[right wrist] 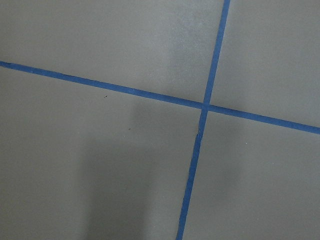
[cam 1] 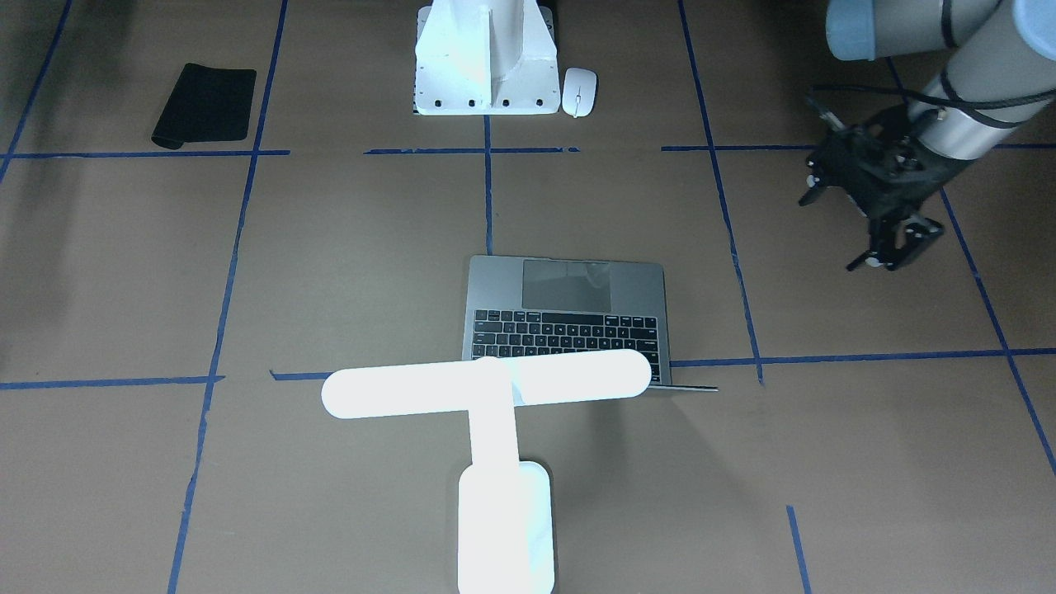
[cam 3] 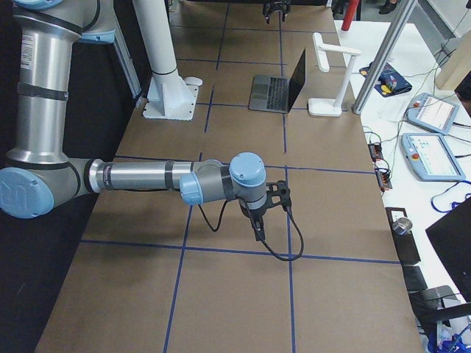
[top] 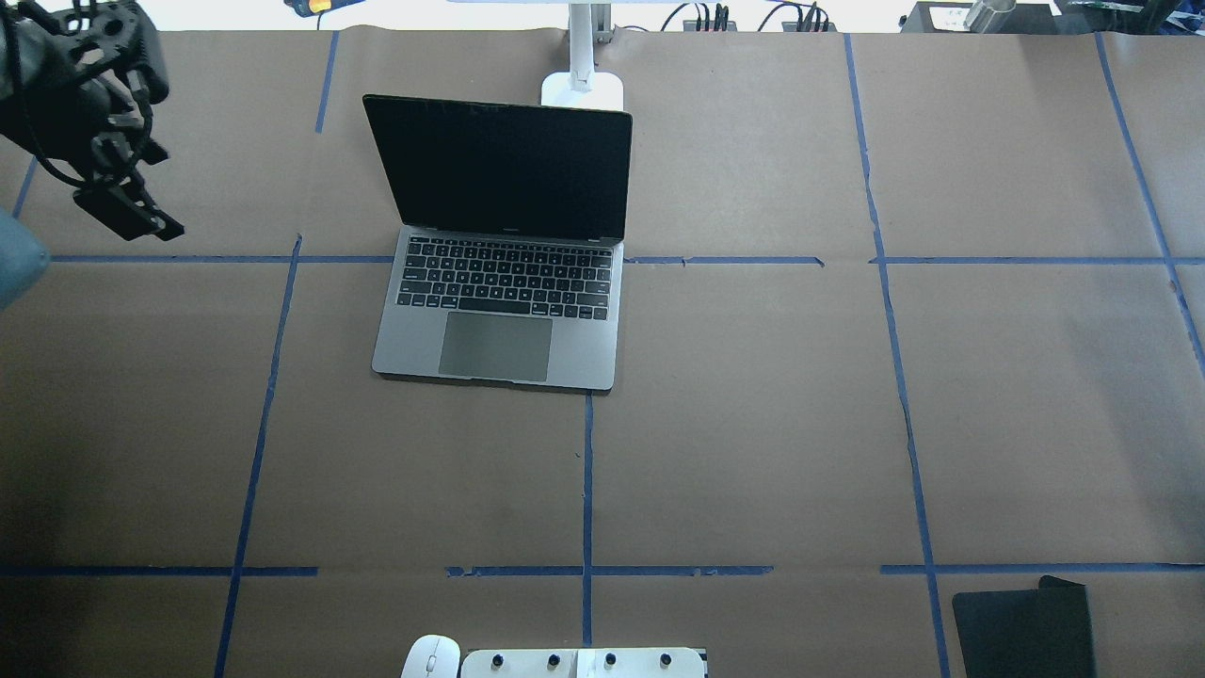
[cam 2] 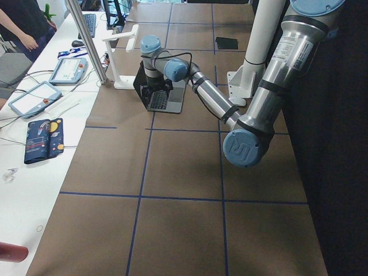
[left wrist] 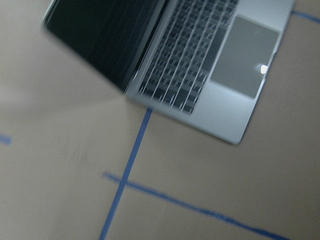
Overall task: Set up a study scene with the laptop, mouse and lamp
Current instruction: 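Release the laptop and withdraw the left gripper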
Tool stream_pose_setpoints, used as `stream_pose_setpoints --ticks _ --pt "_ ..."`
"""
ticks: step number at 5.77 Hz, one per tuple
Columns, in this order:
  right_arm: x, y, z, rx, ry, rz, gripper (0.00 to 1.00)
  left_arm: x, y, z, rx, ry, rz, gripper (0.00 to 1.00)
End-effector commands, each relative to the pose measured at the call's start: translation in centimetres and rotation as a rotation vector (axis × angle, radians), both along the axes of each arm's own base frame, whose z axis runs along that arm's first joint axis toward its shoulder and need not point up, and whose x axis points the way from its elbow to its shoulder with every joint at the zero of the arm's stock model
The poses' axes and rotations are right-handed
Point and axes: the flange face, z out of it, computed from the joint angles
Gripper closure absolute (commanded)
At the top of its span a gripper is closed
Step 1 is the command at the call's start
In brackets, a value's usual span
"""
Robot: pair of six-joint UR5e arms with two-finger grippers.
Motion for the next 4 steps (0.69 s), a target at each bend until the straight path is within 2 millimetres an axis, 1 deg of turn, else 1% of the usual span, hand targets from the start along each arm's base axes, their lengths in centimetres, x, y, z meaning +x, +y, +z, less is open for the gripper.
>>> stream_pose_setpoints --ticks 1,2,3,4 --pt "-1.4 0.0 -1.3 -0.035 -0.05 0.012 0.0 -2.7 1.8 7.0 -0.45 -0.066 -0.313 0.0" --pt "-5.3 0.5 -6.0 -0.116 -0.09 0.074 0.0 -4.2 3.8 11.1 -0.515 -0.104 -0.331 0.0" --pt "-10.2 2.9 -9.7 -0.2 -0.106 0.079 0.0 -7.3 4.2 13.2 -0.559 -0.112 -0.39 0.0" --pt "-12.9 6.1 -11.6 -0.239 -0.125 0.11 0.0 -10.2 5.3 15.9 -0.607 -0.119 -0.439 0.0"
